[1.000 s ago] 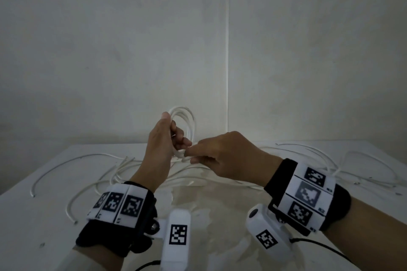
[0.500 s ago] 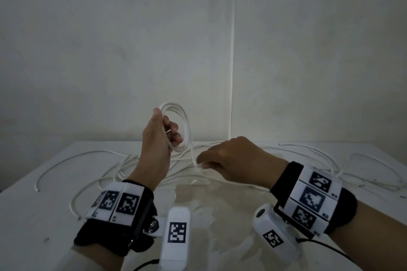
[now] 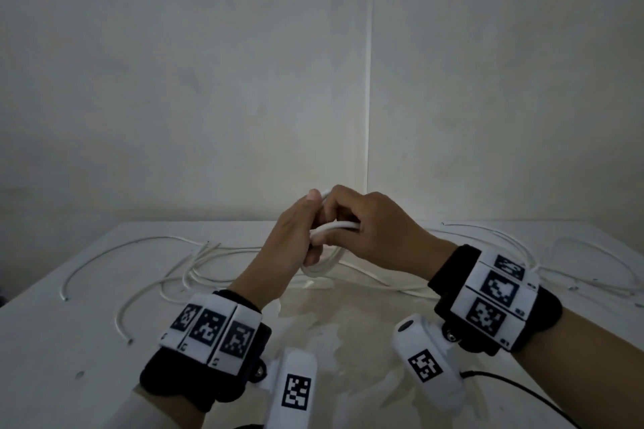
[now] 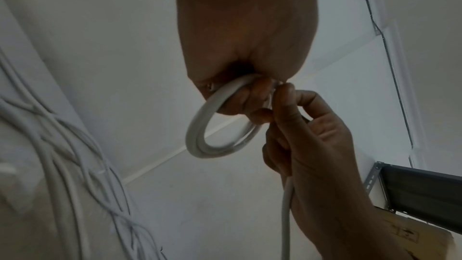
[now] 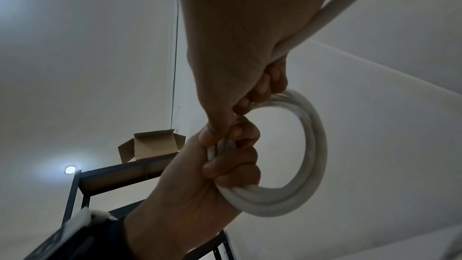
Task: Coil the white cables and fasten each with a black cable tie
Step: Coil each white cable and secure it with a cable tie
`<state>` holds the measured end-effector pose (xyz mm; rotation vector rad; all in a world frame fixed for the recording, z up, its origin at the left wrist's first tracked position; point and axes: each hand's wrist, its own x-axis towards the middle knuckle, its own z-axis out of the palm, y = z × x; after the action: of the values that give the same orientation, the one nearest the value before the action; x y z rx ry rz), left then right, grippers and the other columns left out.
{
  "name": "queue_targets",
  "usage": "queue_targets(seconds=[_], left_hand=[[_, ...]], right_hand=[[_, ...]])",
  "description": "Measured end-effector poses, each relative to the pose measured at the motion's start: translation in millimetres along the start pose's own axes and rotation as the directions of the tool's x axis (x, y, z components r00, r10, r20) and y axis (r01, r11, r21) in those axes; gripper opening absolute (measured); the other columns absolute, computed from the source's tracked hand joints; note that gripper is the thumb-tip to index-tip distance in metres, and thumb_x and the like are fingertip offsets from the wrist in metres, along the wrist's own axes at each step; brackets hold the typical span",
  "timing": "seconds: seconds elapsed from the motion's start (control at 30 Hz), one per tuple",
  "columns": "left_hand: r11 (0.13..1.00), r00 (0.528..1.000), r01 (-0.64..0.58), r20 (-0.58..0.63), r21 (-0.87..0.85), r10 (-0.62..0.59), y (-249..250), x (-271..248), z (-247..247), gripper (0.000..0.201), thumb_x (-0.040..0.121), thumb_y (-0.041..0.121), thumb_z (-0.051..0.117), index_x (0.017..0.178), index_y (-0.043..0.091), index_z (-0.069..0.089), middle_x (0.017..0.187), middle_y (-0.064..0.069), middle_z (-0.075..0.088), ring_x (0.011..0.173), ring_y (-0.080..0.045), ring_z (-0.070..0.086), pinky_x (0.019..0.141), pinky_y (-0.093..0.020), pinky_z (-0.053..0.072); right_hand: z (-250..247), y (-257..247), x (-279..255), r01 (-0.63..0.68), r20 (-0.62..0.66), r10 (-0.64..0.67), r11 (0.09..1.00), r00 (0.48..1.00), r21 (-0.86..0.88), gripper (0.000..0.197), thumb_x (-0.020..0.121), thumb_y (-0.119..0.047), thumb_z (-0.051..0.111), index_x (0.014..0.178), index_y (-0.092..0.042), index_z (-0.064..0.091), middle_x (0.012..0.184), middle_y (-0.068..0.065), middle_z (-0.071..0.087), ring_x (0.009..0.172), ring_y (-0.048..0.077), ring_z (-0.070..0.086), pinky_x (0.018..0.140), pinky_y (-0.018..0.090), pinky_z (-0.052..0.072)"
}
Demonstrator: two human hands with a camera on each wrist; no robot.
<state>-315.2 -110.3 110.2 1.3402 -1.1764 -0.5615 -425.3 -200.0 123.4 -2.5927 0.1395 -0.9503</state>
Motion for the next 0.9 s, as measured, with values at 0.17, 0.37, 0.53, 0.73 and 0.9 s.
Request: queue_targets(seconds=[0.17, 0.37, 0.53, 0.73, 0.9], left_hand=[[0.995, 0.994, 0.093, 0.067, -0.044, -0.09, 1, -3, 2, 0.046, 0.1, 0.038, 0.024, 0.07, 0.011, 0.045, 0.043, 0.009, 0.034, 0.037, -0.004, 0.025, 0.039, -0.016, 0.022], [0.983, 0.984, 0.162, 0.094, -0.083, -0.154, 6, -4, 2, 0.043, 0.098, 0.038, 0.029, 0.064, 0.015, 0.039, 0.042, 0.01, 0.027, 0.036, -0.004, 0.018, 0.036, -0.016, 0.018], [0.974, 0.975, 0.202, 0.116, -0.099, -0.19, 12, -3, 3, 0.041, 0.094, 0.039, 0.037, 0.06, 0.019, 0.028, 0.043, 0.009, 0.021, 0.035, -0.005, 0.014, 0.035, -0.015, 0.014], [0.953, 0.989, 0.145, 0.024, -0.267, -0.144, 15, 0, 2, 0.042, 0.092, 0.033, 0.043, 0.054, 0.019, 0.031, 0.041, 0.011, 0.02, 0.034, -0.003, 0.015, 0.034, -0.014, 0.014], [0.992, 0.994, 0.098, 0.057, -0.086, -0.093, 13, 3, -1, 0.039, 0.091, 0.038, 0.042, 0.059, 0.016, 0.038, 0.045, 0.009, 0.028, 0.038, -0.006, 0.026, 0.039, -0.016, 0.029]], right_hand=[[-6, 7, -2, -0.099, -0.019, 0.102, 0.987, 0.995, 0.126, 0.029, 0.08, -0.035, 0.069, 0.075, -0.031, 0.041, 0.055, -0.002, 0.057, 0.049, 0.011, 0.04, 0.053, 0.027, 0.035], [-10, 14, -4, -0.146, -0.111, 0.159, 0.983, 0.981, 0.113, 0.029, 0.078, -0.034, 0.07, 0.098, -0.018, 0.057, 0.045, -0.008, 0.035, 0.046, 0.01, 0.033, 0.05, 0.023, 0.029], [-7, 20, -1, -0.109, -0.176, 0.107, 0.994, 0.979, -0.001, 0.037, 0.077, -0.046, 0.062, 0.084, -0.011, 0.071, 0.069, -0.001, 0.051, 0.059, 0.006, 0.046, 0.059, 0.025, 0.038], [-10, 10, -1, -0.322, 0.065, 0.319, 0.884, 0.946, 0.339, 0.03, 0.093, -0.036, 0.047, 0.078, -0.015, 0.062, 0.058, -0.007, 0.06, 0.06, 0.013, 0.048, 0.06, 0.024, 0.038], [-16, 10, 0, -0.324, 0.006, 0.336, 0.904, 0.942, 0.279, 0.033, 0.093, -0.04, 0.044, 0.066, -0.024, 0.056, 0.045, -0.011, 0.049, 0.047, 0.006, 0.041, 0.054, 0.023, 0.035]])
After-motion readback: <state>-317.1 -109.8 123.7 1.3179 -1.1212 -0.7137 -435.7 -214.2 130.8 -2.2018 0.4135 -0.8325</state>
